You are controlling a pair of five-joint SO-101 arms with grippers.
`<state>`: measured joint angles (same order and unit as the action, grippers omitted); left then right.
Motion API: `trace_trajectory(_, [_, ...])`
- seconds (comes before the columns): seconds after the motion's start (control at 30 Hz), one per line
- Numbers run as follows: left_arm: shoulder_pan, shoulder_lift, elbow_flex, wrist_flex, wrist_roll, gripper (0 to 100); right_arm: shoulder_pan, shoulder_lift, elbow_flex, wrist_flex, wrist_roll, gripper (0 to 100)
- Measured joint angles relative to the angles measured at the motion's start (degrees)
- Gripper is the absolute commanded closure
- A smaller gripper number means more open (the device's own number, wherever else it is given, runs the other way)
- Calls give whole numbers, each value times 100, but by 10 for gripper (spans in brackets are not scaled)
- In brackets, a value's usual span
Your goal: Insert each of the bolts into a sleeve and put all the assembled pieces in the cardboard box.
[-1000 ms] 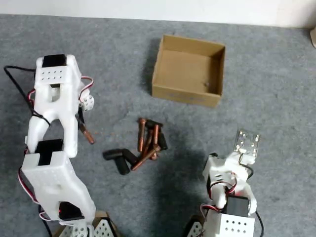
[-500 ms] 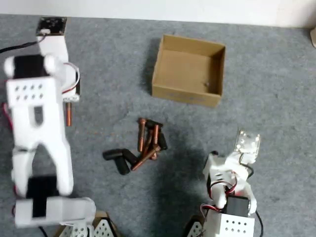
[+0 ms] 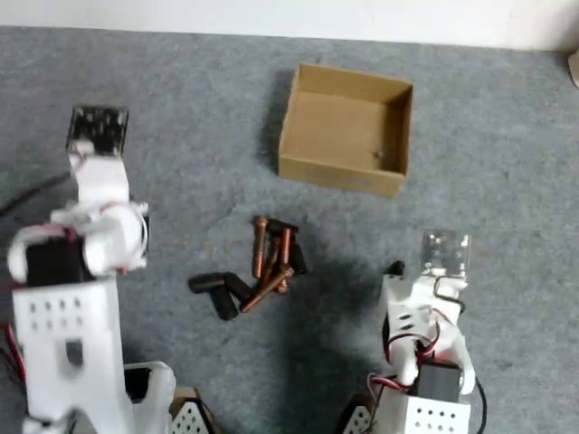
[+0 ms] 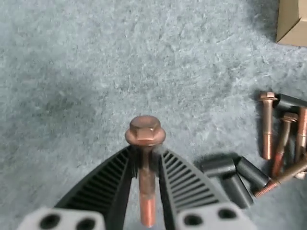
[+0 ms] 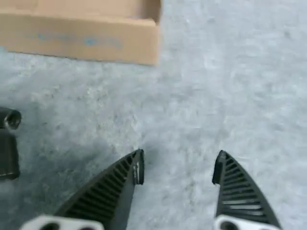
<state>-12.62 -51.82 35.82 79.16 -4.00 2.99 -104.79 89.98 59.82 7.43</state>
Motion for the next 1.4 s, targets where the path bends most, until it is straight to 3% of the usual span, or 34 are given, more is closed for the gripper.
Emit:
trace_trajectory(0.23, [343,-1029,1741,-932,0,995,-1248,0,-79,35,114,767])
trace_trajectory(0.37, [387,-1073,2215,-1319,202,995,-1565,281,-88,-422,-475,767])
trace_trajectory(0.53, [422,-1073,2541,-1618,589,995,-2312,1846,-457,-862,-809,767])
trace_trajectory(0.73, [422,-1134,2848,-1697,633,995,-3886,4229,-1653,-993,-1046,767])
trace_trajectory(0.9, [422,-1134,3051,-1881,633,995,-4976,5538,-2277,-1407,-563,767])
trace_trajectory(1.2, [79,-1134,3174,-2004,633,995,-5327,7262,-2435,-2971,-299,767])
trace_trajectory(1.4, [79,-1134,3235,-2215,633,995,-5451,8624,-3191,-3174,-79,767])
